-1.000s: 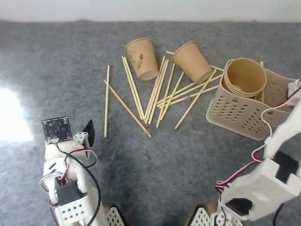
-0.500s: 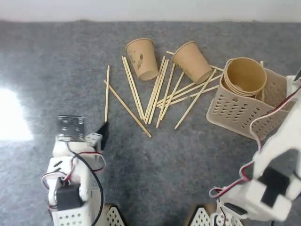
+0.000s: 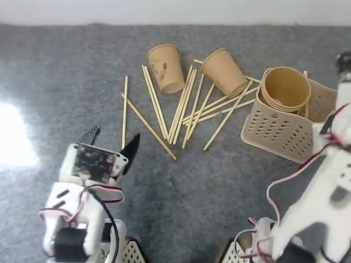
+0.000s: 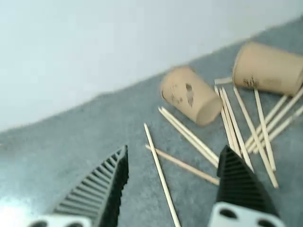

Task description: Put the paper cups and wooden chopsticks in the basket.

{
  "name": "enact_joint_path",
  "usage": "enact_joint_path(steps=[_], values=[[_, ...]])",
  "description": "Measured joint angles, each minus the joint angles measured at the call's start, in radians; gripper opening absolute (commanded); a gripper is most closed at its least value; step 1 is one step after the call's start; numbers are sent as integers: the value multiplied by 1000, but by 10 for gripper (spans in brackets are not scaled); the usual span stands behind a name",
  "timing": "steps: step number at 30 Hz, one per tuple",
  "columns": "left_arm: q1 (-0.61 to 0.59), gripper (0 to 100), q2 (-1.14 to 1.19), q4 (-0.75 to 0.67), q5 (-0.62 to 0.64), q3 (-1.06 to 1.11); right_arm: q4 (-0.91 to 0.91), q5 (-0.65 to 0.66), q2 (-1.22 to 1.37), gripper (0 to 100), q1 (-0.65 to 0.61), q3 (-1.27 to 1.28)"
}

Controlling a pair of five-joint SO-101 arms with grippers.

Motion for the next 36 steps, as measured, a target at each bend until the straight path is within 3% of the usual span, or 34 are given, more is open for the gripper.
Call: enact_joint_path(steps=[10, 17, 26, 36], values=[[0, 291, 896, 166, 15, -672, -118, 2, -301, 295, 0, 365], [9, 291, 1300, 25, 15, -783, -285, -21, -368, 295, 0, 660], [11, 291, 1608, -176, 15, -848, -509, -152, -370, 295, -18, 934], [9, 291, 2145, -149, 51, -1402, -572, -184, -371, 295, -61, 1048]])
